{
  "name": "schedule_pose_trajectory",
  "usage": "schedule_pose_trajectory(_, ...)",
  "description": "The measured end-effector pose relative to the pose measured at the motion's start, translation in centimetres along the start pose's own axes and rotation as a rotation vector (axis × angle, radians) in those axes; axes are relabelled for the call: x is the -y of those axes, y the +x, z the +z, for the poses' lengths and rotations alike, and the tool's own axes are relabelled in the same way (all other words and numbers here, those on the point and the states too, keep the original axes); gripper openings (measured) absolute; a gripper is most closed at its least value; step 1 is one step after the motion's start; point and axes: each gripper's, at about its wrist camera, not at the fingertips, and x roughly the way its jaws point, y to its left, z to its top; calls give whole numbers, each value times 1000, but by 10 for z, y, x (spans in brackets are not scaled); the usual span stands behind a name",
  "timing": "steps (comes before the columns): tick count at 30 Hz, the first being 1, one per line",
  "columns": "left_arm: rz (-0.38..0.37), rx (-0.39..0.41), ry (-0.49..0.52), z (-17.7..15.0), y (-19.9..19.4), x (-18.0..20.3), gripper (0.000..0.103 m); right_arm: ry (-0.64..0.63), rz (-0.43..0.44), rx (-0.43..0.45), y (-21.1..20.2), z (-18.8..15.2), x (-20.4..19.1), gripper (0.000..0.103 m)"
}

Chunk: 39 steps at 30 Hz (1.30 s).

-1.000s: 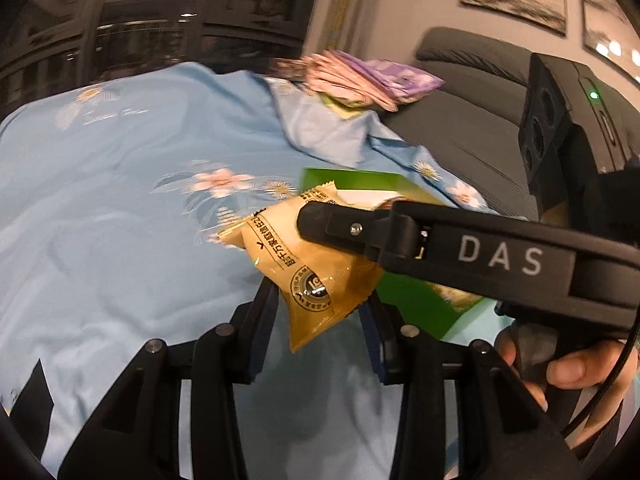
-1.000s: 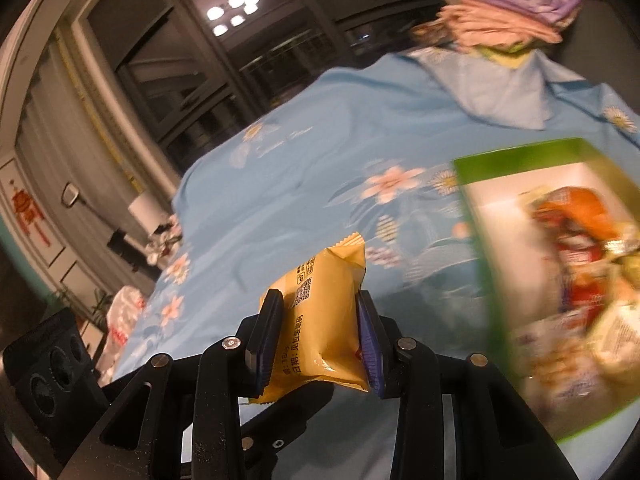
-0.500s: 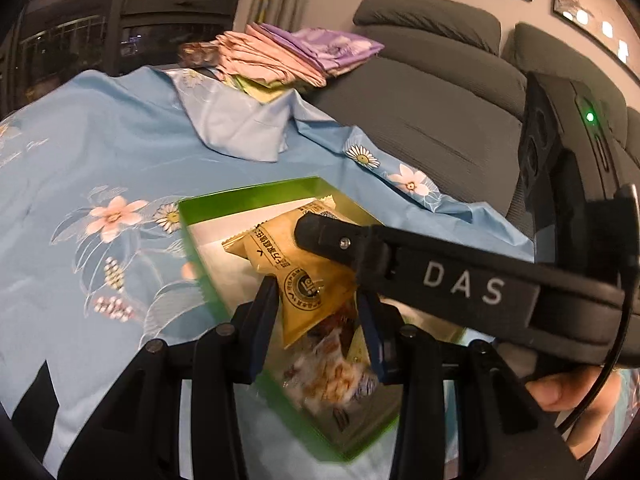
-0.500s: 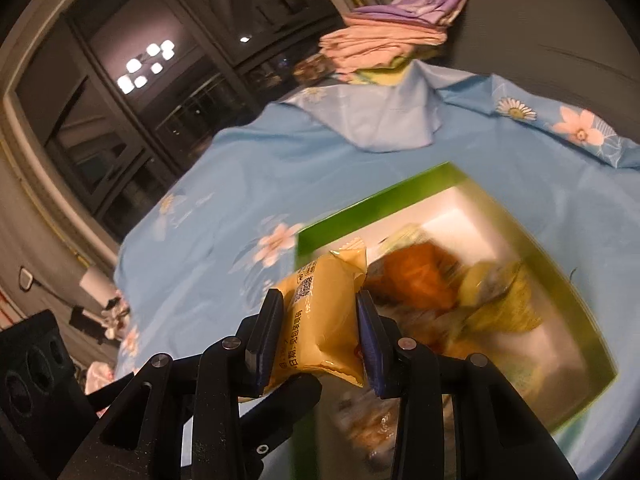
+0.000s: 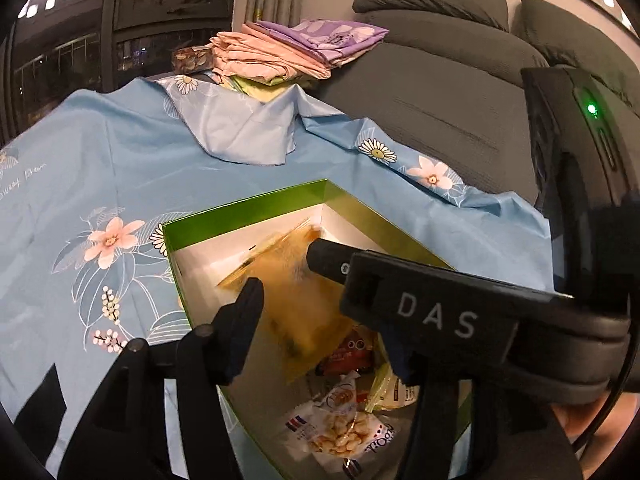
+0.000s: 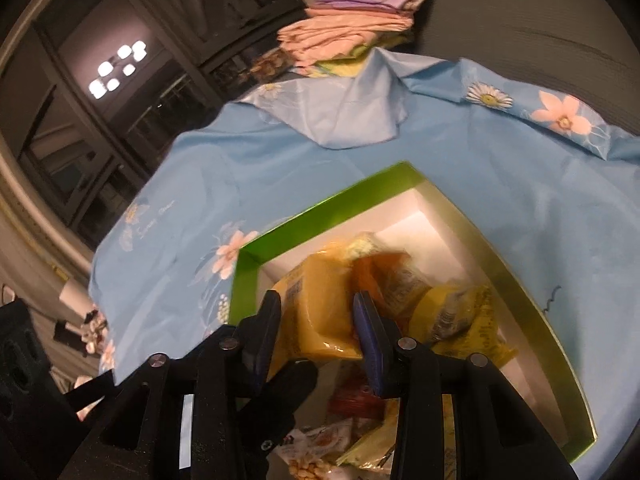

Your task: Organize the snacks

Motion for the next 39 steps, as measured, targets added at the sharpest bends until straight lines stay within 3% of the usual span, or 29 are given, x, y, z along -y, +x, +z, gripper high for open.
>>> schedule_pose_trajectory(2,10,3,-9,1,-3,0,66,3,-15,0,-4,1,0,39)
schedule_pose_trajectory(5,31,14,-48,2,-10,-5,88,-25,-105,8,-16,3,-6,54)
schedule_pose_trajectory(8,0,-3,-86,-1,-17,-7,100,-80,-208,-13,-29,3,-13,68)
schedule_pose_trajectory(12,-60,-85,-140,-4,-27,-2,102,-76,-351,-74,-46,0,-16,90)
schedule_pose_trajectory(15,-53,-133,-103,-6,-34,12,102,-95,-446,-84,-58,-4,-18,93)
schedule_pose_trajectory(19,-27,-173,-30,-13,-42,27,102,-110,-453,-173,-67,-19,-16,100)
schedule_pose_trajectory(23,-48,-250,-37,-26,-41,35,102,-81,-472,-218,-72,-33,-5,101)
schedule_pose_trajectory(28,-50,-269,-29,-35,-41,44,102,-37,-481,-262,-81,-43,5,101)
schedule_pose_trajectory(32,-35,-271,-15,-42,-43,46,102,23,-439,-317,-75,-51,18,101)
schedule_pose_trajectory(39,-2,-246,-25,-48,-44,45,102,68,-392,-309,-78,-56,20,101)
